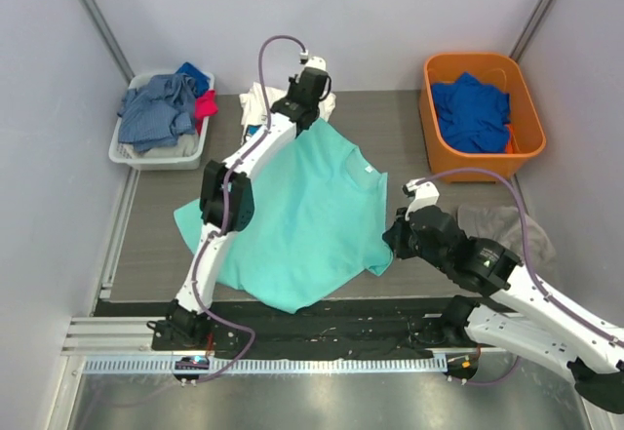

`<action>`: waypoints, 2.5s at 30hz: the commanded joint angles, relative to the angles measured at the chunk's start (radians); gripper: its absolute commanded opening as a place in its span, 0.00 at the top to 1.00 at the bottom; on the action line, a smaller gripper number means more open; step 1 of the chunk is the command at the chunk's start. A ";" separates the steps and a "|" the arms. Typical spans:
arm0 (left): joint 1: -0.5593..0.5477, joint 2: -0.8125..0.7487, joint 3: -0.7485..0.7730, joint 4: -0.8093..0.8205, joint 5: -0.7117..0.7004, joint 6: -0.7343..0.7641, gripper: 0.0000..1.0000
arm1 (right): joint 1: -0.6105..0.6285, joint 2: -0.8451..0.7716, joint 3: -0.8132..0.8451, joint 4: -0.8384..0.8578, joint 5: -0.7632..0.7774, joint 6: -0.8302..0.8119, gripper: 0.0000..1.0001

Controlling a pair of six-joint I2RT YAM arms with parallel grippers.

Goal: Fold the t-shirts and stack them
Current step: Flatten the tshirt out

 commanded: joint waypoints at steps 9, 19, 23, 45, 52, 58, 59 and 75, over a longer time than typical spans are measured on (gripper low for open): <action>0.010 0.135 0.076 0.139 0.086 -0.011 1.00 | -0.001 0.097 0.068 0.036 0.135 0.061 0.99; 0.012 0.172 0.092 0.183 0.050 0.009 0.60 | -0.001 0.103 0.082 0.002 0.198 0.107 0.76; 0.013 0.101 0.095 0.211 -0.047 0.060 0.01 | 0.000 0.089 0.112 -0.005 0.273 0.121 0.37; -0.014 -1.336 -1.092 -0.219 -0.151 -0.566 0.00 | -0.099 0.627 0.333 0.395 0.166 -0.208 0.14; -0.024 -1.527 -1.186 -0.351 -0.116 -0.658 0.00 | -0.225 0.966 0.517 0.539 -0.090 -0.347 0.21; -0.024 -1.600 -1.197 -0.426 -0.130 -0.666 0.00 | -0.294 1.204 0.690 0.550 -0.340 -0.410 0.27; -0.024 -1.608 -1.201 -0.437 -0.131 -0.669 0.00 | -0.305 1.229 0.706 0.551 -0.364 -0.413 0.28; -0.024 -1.711 -1.241 -0.513 -0.145 -0.686 0.00 | -0.388 1.499 0.896 0.435 -0.430 -0.393 0.30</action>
